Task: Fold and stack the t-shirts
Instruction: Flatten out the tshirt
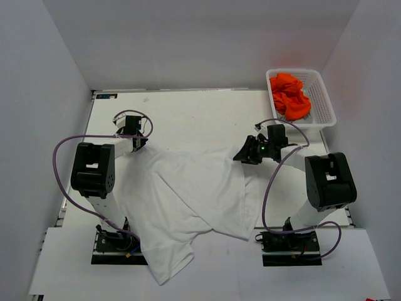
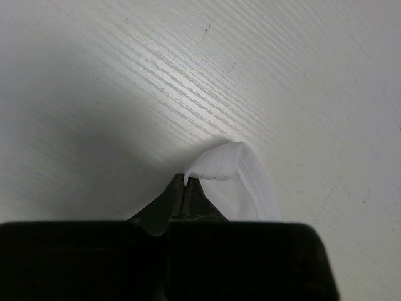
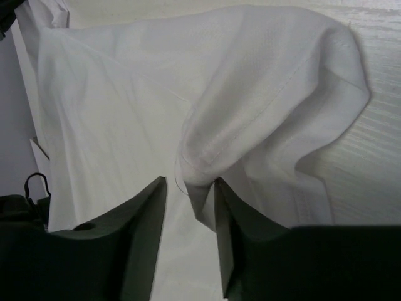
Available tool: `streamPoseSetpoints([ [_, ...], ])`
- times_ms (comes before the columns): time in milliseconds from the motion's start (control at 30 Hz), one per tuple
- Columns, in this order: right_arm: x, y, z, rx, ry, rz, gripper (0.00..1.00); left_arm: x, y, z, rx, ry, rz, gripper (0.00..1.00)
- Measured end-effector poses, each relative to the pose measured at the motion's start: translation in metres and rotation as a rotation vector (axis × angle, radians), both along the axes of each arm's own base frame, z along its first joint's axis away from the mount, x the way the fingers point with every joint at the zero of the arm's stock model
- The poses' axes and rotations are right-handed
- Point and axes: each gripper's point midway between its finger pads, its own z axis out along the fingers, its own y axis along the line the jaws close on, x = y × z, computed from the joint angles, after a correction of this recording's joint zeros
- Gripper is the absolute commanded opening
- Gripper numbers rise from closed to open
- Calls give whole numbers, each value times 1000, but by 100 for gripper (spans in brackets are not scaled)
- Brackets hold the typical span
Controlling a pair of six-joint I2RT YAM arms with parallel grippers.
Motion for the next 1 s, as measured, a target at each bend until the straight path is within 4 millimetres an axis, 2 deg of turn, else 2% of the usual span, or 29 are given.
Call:
streamPoseSetpoints([
  [100,-2,-2,3,-5,-5,-6,26,0,0,0,0,0,0,0],
  [267,-3,-2,0,-6,7,-13,29,0,0,0,0,0,0,0],
  [367,-1,-2,-6,-12,23,-18,27,0,0,0,0,0,0,0],
  [400,1,-2,-8,-16,28,-20,22,0,0,0,0,0,0,0],
  [433,4,-2,-10,-20,31,-25,7,0,0,0,0,-1,0,0],
  [467,7,-2,-12,-24,30,-31,0,0,0,0,-1,0,0,0],
  [633,20,-3,-8,-26,-16,-61,0,-3,0,3,-1,0,-1,0],
  [733,28,-5,4,-29,-66,-84,0,-8,3,12,12,-9,15,0],
  [800,35,-7,22,-33,-125,-106,0,-10,7,32,29,-44,30,0],
  [867,43,-10,47,-35,-205,-131,0,-10,9,63,34,-121,42,0],
  [1000,51,-20,117,-43,-429,-180,0,-20,12,158,23,-384,53,0],
])
